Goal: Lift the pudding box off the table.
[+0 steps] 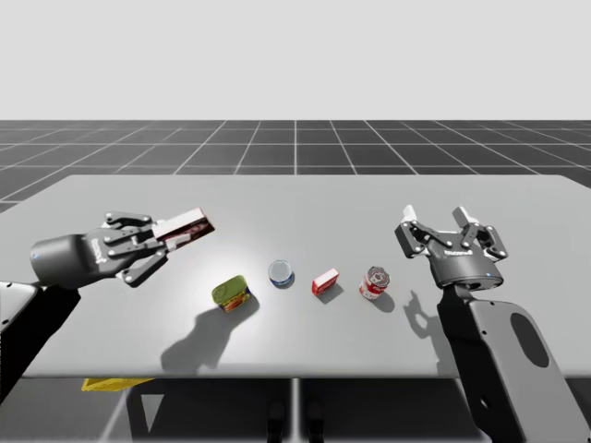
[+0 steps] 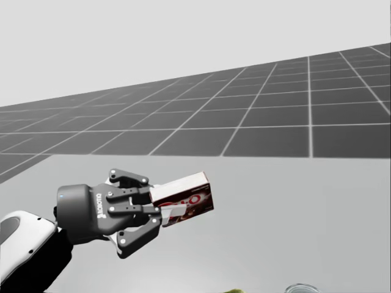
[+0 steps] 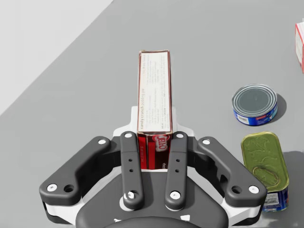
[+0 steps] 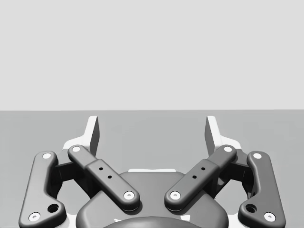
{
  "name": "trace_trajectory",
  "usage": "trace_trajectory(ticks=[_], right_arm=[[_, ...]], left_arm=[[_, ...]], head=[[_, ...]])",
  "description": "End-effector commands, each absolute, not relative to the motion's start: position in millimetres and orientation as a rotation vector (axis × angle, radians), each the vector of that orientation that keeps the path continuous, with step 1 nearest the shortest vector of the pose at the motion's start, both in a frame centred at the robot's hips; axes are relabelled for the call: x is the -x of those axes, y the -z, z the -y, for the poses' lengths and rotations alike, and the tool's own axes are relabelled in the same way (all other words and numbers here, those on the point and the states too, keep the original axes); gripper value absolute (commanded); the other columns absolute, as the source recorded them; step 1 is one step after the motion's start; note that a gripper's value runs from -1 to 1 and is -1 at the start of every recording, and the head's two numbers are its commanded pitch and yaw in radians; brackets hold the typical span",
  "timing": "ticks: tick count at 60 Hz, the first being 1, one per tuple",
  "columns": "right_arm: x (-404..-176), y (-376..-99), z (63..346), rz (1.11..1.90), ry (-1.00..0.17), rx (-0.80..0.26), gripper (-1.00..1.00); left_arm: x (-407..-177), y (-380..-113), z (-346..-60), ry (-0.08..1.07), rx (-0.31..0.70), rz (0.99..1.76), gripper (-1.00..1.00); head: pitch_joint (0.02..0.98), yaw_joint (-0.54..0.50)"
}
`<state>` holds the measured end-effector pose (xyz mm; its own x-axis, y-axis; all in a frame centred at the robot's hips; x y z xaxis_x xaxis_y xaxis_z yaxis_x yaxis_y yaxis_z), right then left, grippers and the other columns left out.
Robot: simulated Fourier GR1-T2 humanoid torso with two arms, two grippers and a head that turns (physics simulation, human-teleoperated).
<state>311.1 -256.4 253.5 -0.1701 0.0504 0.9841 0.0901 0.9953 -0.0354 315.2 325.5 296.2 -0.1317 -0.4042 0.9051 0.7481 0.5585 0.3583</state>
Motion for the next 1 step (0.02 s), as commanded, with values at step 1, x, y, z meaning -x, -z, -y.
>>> trace_trajectory(ticks=[1], right_arm=[[-310.1, -253.0, 256.8, 1.727, 0.026, 0.026, -1.00]], left_arm=[[-308.7, -350.3, -310.3, 1.035, 0.297, 1.507, 1.00]], head=[[0.416, 0.38]])
